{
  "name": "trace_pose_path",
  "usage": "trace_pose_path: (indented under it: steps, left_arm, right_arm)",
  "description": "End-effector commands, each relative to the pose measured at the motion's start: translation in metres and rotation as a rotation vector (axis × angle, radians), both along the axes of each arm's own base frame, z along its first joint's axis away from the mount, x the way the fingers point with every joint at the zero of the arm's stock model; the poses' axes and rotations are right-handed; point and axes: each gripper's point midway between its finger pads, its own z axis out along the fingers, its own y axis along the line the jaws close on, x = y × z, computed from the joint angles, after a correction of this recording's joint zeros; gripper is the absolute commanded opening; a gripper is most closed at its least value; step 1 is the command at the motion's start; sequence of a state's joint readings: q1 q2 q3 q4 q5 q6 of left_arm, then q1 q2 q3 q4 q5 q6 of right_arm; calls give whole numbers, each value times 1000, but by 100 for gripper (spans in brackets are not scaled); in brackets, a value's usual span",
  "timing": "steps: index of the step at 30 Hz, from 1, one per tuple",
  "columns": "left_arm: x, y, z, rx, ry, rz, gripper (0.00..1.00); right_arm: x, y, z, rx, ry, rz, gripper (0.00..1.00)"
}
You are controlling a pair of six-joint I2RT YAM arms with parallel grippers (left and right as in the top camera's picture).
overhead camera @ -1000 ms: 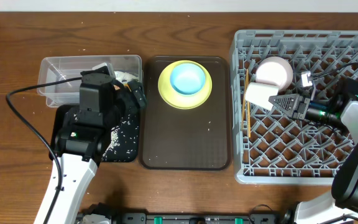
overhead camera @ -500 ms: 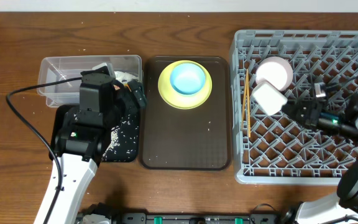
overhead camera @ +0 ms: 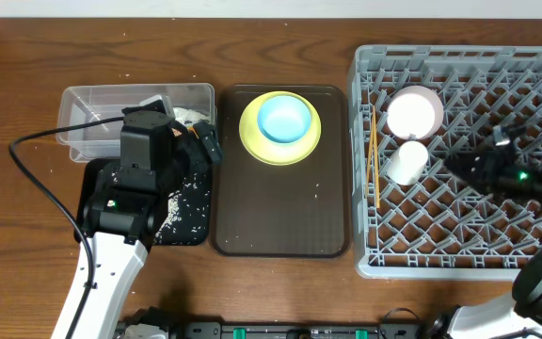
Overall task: Sort waste into correct bins and load items into the dishwasher rack
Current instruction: 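Lower the white cup into the rack and open the right gripper, then move the right gripper back to the blue bowl on the yellow plate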
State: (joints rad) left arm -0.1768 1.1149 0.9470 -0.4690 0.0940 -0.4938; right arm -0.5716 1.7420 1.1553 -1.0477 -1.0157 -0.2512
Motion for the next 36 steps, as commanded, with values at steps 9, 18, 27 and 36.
trace_pose_path:
  steps: [9,18,27,36]
  left_arm:
    - [3,3,7,11,-16,5,90]
    - [3,3,7,11,-16,5,90]
    - [3,3,7,11,-16,5,90]
    - [3,3,7,11,-16,5,90]
  right_arm:
    - [18,38,112,-488,-240,71,21]
    - [18,179,136,-639,-548,408,29]
    - [32,294,83,-793,-677,604,44]
    - [62,336,5,-866,-682,684,46]
